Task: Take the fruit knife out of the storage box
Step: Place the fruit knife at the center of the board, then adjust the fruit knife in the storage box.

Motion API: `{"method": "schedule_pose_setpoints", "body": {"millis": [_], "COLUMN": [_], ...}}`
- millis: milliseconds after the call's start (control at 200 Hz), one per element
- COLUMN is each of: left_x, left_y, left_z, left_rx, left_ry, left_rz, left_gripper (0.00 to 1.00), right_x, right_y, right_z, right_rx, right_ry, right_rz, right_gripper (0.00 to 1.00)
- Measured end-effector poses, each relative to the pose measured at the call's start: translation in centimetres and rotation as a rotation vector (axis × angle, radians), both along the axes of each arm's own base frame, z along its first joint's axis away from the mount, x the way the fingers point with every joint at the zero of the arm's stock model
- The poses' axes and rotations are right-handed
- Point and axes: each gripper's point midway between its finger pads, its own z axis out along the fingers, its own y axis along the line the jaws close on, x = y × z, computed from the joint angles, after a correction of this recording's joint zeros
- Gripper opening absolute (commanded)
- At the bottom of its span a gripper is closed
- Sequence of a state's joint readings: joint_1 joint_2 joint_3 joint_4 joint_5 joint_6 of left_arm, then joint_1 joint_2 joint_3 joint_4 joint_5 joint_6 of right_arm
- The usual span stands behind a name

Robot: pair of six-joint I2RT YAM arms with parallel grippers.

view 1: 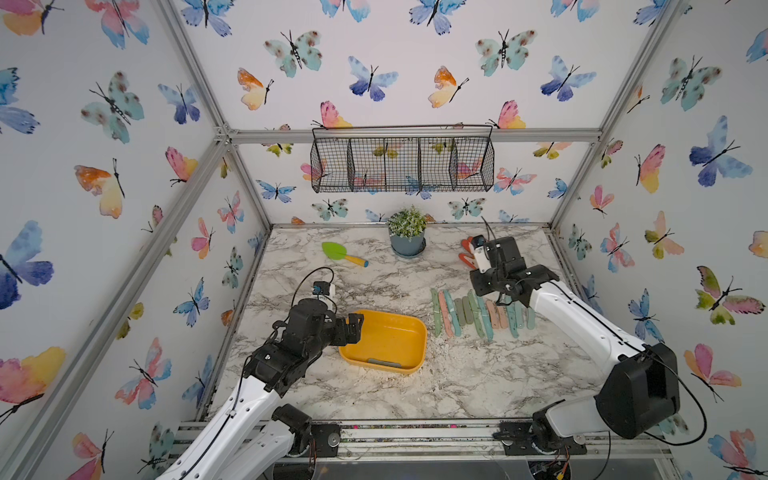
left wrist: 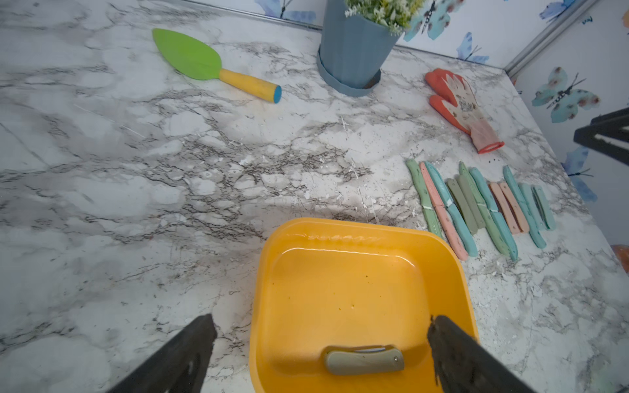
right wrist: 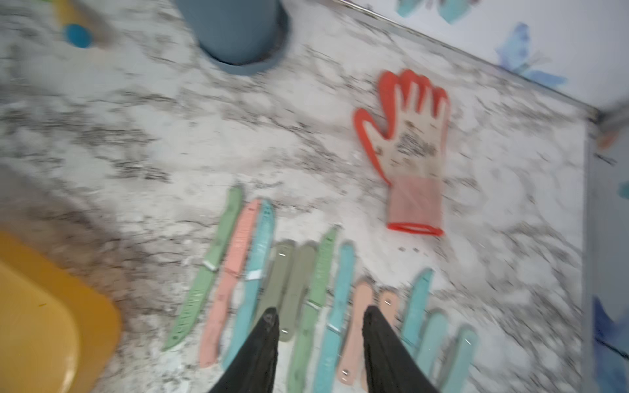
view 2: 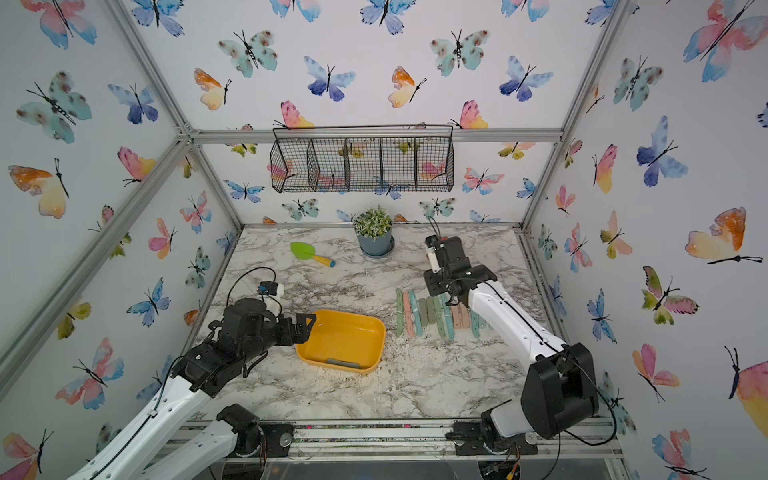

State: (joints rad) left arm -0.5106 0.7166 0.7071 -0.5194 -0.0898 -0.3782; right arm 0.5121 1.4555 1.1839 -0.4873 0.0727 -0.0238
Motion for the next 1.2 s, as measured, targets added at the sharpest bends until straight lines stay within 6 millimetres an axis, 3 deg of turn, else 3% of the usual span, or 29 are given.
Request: {"method": "schedule_pose_setpoints", "body": {"millis": [210, 310, 410, 586, 791, 956, 1201], "left_x": [-0.5, -0.9, -1.0, -0.9, -0.6, -0.6, -0.6], "left_y": [3.0, 4.1, 4.7, 4.9, 4.8, 4.8, 4.8], "left_z": [3.4, 4.6, 4.9, 4.8, 4.3, 4.2, 4.2], "left_rx": [-0.033, -0.053, -0.054, -0.049, -0.038, -0.036, -0.038], "left_ry": [-0.144, -0.198, -0.213, -0.208, -0.192, -0.187, -0.186], "left_rz": [0.135, 0.185, 0.216, 0.232, 0.231, 0.231, 0.233], "left_gripper": [0.98, 0.98, 0.98, 0.98, 0.99, 0.99, 0.98], "right_x": [-6.7, -10.1, -13.1, -16.3, -18.7, -19.3, -18.3], "right_y": [11.9, 16.1, 18.9, 20.3, 19.9, 19.3, 19.3], "right_z": [-1.5, -3.0, -4.7, -8.7, -13.2, -14.6, -16.1], "right_rx": [0.063, 0.05, 0.021, -0.057, -0.163, -0.224, -0.302], "right_ry": [0.05, 0.098, 0.151, 0.262, 0.371, 0.405, 0.411], "right_rz": [0.462, 0.642, 0.776, 0.88, 0.94, 0.96, 0.939], "right_gripper": [0.46, 0.46, 0.46, 0.46, 0.48, 0.48, 0.49]}}
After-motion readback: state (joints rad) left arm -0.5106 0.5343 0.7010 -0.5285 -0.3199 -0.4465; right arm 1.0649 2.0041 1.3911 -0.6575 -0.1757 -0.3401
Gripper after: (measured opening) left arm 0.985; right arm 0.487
